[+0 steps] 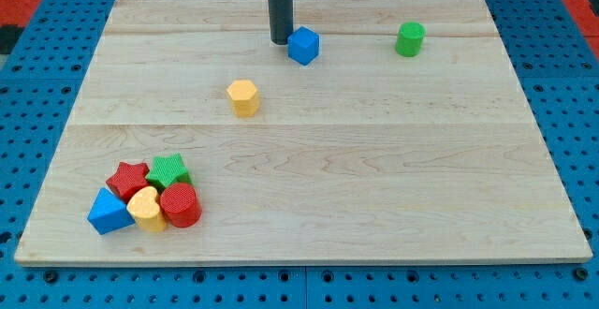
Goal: Push the blue cube slightly right
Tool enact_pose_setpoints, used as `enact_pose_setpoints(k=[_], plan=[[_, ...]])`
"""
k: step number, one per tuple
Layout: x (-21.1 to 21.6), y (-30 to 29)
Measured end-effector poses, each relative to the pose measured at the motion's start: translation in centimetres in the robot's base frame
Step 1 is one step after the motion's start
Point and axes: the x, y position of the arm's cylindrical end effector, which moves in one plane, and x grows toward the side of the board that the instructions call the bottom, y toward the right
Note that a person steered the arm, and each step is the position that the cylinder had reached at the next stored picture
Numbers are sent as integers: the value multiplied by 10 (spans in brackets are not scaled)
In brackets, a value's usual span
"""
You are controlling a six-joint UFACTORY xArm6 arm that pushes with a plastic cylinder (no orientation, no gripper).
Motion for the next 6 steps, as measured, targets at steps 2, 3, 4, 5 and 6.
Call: enact_pose_setpoints(k=[2,3,4,5,6], plan=[[9,15],[13,10],[29,10],[32,24],[20,29]])
